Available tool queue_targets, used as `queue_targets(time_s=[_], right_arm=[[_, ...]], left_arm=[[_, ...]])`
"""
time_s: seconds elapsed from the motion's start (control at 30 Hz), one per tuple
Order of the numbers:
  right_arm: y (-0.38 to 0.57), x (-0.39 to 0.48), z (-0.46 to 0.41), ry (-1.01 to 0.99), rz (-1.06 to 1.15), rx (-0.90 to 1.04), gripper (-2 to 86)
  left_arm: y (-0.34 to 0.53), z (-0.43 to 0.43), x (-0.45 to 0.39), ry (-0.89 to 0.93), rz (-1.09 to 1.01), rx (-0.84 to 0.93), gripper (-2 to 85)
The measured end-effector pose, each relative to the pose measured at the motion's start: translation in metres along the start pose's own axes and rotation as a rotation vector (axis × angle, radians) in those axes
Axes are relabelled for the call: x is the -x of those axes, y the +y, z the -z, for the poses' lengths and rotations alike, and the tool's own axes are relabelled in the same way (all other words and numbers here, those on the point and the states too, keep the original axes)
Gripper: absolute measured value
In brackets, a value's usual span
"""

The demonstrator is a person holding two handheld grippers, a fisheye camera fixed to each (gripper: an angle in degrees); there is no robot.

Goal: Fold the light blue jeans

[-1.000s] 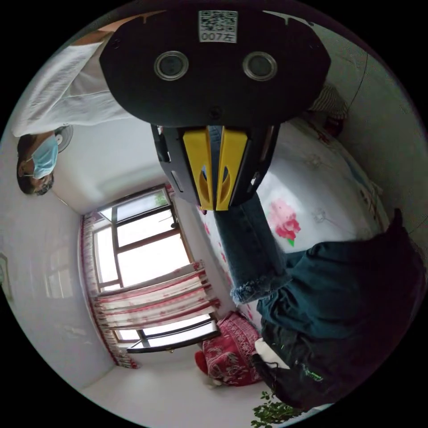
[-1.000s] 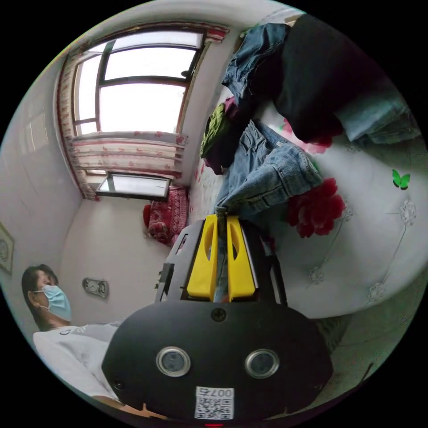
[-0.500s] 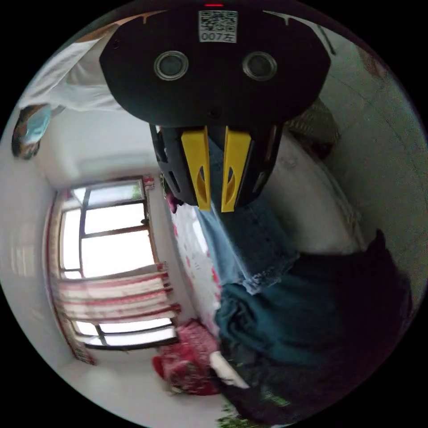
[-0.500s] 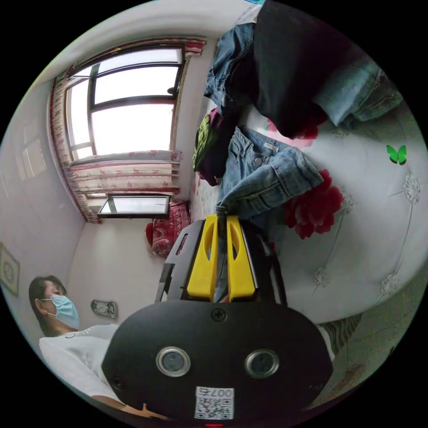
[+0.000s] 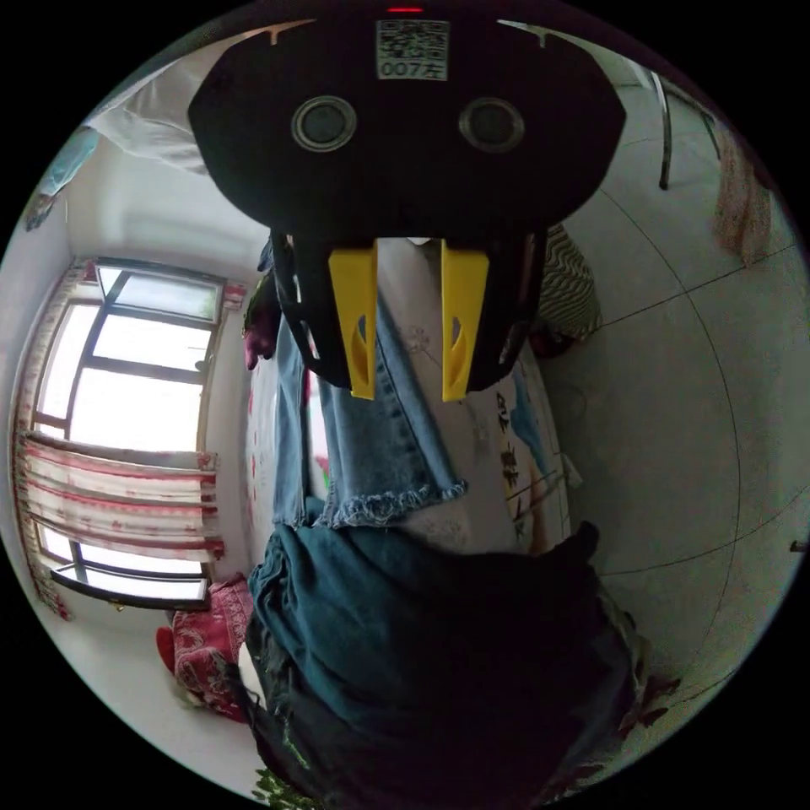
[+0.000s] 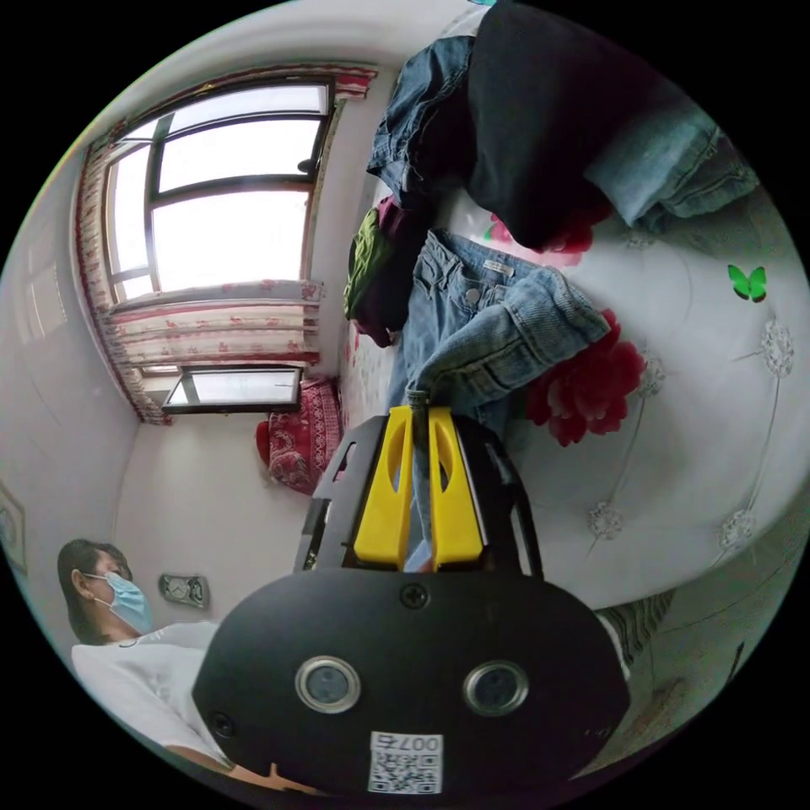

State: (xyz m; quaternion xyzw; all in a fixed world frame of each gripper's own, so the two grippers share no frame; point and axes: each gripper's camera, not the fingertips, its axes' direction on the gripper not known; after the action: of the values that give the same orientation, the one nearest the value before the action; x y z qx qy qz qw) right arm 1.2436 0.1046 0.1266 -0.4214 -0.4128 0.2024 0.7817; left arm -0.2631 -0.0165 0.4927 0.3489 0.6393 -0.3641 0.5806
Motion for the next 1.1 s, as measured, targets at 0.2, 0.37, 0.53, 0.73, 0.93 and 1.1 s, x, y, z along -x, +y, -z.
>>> queue_targets(time_s=[0.2,0.37,0.53,0.73,0.93,1.1], right_arm=[[0.006,0.005,0.001,0.022,0.029,0.006,0.4],[0.003,0.030,0.006,0.010,0.112,0.032,0.3],[0.003,0.052,0.024,-0.071,0.193,-0.014,0.4],[0.022,0.049,0.032,-0.020,0.211,-0.020,0.6],[0.007,0.060,0.026,-0.030,0.212,-0.063,1.3],[-0.053,0.133,-0.044,0.121,0.405,0.022,3.1]], left_arm=[[-0.011,-0.031,-0.022,-0.003,-0.054,0.077,-0.4],[-0.010,0.006,-0.076,0.430,-0.255,-0.013,-0.9],[0.001,0.062,-0.167,0.588,-0.605,-0.126,-1.0],[0.019,0.053,-0.179,0.479,-0.595,-0.166,-1.0],[-0.016,-0.019,-0.216,0.383,-0.524,-0.083,-0.9],[-0.096,-0.132,-0.304,0.248,-0.564,-0.014,-0.2]])
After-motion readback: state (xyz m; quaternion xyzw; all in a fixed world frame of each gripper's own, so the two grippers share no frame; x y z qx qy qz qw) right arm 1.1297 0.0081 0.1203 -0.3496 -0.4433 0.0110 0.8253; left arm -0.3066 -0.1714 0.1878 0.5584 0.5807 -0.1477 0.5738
